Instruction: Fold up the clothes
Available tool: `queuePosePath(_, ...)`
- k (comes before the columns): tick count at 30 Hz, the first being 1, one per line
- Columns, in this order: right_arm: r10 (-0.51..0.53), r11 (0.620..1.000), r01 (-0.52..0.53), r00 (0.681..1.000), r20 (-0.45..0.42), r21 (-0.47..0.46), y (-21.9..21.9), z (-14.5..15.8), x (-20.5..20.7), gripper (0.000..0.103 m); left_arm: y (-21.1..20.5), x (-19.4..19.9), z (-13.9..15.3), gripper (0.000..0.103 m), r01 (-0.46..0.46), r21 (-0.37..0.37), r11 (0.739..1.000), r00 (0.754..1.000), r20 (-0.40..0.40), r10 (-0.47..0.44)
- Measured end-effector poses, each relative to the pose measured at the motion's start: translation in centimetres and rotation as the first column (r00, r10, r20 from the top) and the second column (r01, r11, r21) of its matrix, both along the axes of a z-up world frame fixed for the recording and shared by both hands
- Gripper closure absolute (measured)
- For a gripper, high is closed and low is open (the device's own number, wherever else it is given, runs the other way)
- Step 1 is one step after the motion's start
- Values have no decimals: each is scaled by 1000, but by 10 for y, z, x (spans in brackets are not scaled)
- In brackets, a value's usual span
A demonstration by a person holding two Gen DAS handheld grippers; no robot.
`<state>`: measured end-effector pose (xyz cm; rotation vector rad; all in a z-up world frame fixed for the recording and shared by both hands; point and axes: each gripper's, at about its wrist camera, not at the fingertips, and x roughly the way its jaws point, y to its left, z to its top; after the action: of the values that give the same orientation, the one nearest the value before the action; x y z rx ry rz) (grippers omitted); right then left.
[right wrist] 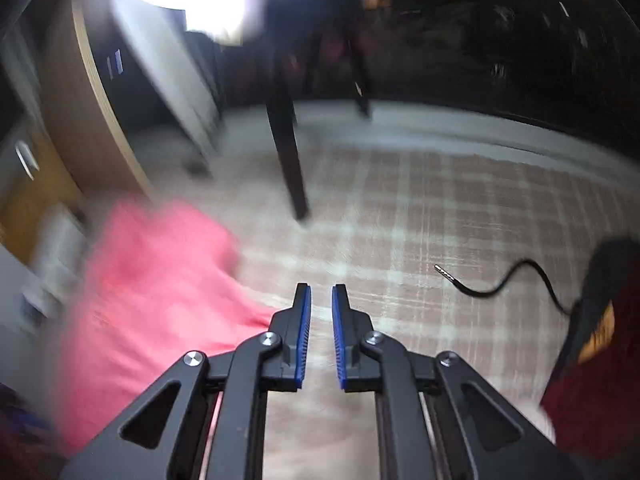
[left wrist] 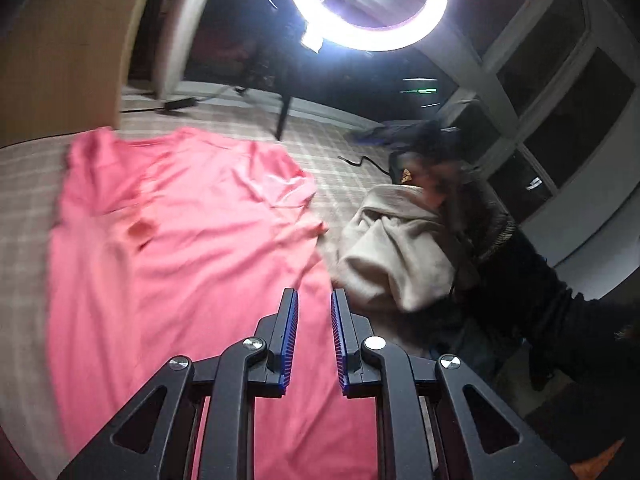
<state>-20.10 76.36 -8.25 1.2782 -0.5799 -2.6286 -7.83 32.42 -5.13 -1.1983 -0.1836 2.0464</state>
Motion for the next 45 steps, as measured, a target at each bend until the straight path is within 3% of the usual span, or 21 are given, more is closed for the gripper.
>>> queuePosePath(2, -35, 985, 22, 997, -74, -172, 21, 37, 34, 76, -16, 24, 8, 87, 7, -12, 1000, 1000, -14, -7)
queuePosePath(3, -46, 977, 22, 993, -107, -213, 26, 56, 55, 71, -21, 35, 10, 85, 15, -23, 1000, 1000, -24, -16)
queuePosePath(5, -64, 962, 16, 983, -170, -272, 36, 93, 99, 70, -27, 59, 9, 83, 44, -32, 999, 998, -35, -45)
queuePosePath(9, -82, 990, 50, 966, -245, -134, 38, 162, 212, 70, -28, 109, -10, 74, 106, -43, 993, 994, -25, -107)
queuePosePath(11, -67, 995, 46, 966, -249, -89, 33, 181, 257, 70, -14, 131, -28, 71, 154, -57, 986, 988, -9, -155)
queuePosePath(15, -97, 995, 103, 965, -243, 14, 11, 191, 333, 70, 35, 165, -66, 72, 272, -98, 957, 962, -10, -275)
queuePosePath(19, -113, 993, 117, 965, -238, 4, -3, 186, 383, 70, 80, 181, -97, 72, 344, -191, 919, 936, -6, -351)
queuePosePath(21, -117, 993, 121, 967, -225, 4, -9, 179, 401, 70, 88, 193, -112, 73, 402, -222, 888, 914, 35, -405)
queuePosePath(23, -116, 993, 118, 969, -216, -5, -12, 176, 418, 70, 84, 214, -110, 74, 466, -159, 870, 885, 95, -457)
queuePosePath(25, -99, 995, 99, 972, -213, -8, -14, 174, 428, 70, 72, 242, -94, 71, 533, -50, 845, 841, 137, -523)
queuePosePath(27, -82, 996, 84, 974, -210, 3, -19, 172, 428, 70, 62, 264, -75, 71, 502, -102, 859, 864, 40, -501)
queuePosePath(30, -31, 999, 34, 979, -200, 15, -32, 165, 414, 70, 60, 265, -67, 70, 383, -181, 906, 915, -61, -399)
queuePosePath(32, 17, 1000, -13, 983, -185, 26, -42, 157, 393, 70, 64, 261, -66, 65, 307, -222, 926, 935, -111, -336)
queuePosePath(36, 108, 993, -102, 986, -125, 50, -66, 130, 326, 70, 91, 257, -87, 63, 311, -292, 904, 929, -107, -354)
queuePosePath(40, 134, 988, -130, 990, -39, 85, -77, 92, 249, 70, 103, 258, -105, 63, 320, -339, 885, 926, -88, -368)
queuePosePath(45, 140, 982, -147, 988, 70, 119, -81, 38, 150, 70, 106, 248, -108, 66, 289, -313, 905, 942, -76, -328)
